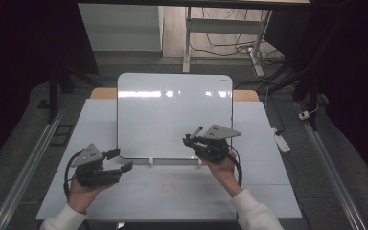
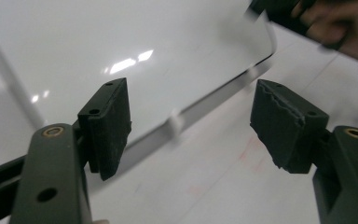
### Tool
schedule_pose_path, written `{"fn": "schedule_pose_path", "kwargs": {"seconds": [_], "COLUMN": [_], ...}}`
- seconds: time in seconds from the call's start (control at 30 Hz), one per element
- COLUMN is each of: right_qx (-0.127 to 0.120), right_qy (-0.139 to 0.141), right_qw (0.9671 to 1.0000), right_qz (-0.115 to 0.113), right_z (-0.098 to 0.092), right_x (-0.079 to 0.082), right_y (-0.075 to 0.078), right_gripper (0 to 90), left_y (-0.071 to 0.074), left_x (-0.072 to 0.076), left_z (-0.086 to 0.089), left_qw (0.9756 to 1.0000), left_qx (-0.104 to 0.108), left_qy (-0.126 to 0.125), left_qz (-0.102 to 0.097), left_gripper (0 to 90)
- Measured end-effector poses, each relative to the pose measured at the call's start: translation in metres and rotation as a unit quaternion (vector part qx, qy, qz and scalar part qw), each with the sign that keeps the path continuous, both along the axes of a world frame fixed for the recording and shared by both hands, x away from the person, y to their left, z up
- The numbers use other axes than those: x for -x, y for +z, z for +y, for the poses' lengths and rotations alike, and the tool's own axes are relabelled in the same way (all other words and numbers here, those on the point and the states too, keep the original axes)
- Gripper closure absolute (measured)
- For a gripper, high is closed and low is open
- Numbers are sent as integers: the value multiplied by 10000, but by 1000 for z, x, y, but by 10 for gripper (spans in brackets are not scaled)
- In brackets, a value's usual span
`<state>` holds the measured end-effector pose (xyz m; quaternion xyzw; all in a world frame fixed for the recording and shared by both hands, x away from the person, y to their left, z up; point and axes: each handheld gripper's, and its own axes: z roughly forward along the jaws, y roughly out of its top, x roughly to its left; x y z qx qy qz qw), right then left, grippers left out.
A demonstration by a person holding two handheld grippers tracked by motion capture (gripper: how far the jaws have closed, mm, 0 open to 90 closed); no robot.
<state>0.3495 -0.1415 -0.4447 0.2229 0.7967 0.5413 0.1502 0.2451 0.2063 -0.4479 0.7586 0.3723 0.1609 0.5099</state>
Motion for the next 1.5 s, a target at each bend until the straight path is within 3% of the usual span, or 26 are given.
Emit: {"fn": "schedule_pose_path", "kwargs": {"seconds": [0.1,0.2,0.4,0.53,0.67,0.8,0.93,1.03,1.2,1.27,1.37,1.5], "right_qx": [31,15,110,88,54,37,-30,-129,-291,-310,-319,-301], "right_qy": [143,284,548,712,880,999,1067,1122,969,810,571,105], "right_qw": [9998,9993,9978,9966,9951,9939,9922,9913,9937,9954,9971,9987], "right_qz": [130,258,369,397,448,473,642,671,491,406,393,401], "right_z": [3,5,13,19,24,29,30,32,26,16,-2,-37], "right_x": [7,13,21,25,29,32,32,34,39,41,43,44], "right_y": [-8,-16,-26,-28,-29,-28,-30,-30,-24,-22,-23,-25], "right_gripper": [774,774,773,773,773,772,760,730,585,560,550,533], "left_y": [15,23,23,21,19,18,20,22,28,33,41,54], "left_x": [-8,-19,-43,-53,-56,-58,-54,-57,-60,-66,-79,-103], "left_z": [-26,-50,-84,-97,-106,-109,-109,-102,-84,-73,-58,-38], "left_qw": [9994,9982,9956,9918,9862,9806,9857,9880,9938,9966,9989,9995], "left_qx": [-85,-66,22,71,117,173,-191,-16,-2,-62,-55,-184], "left_qy": [-282,-539,-935,-1275,-1652,-1951,-1665,-1547,-1104,-803,-426,152], "left_qz": [-187,-243,-119,-69,-37,37,-182,-30,-99,-163,-172,-204], "left_gripper": [304,313,361,414,497,701,796,813,813,813,813,812]}}
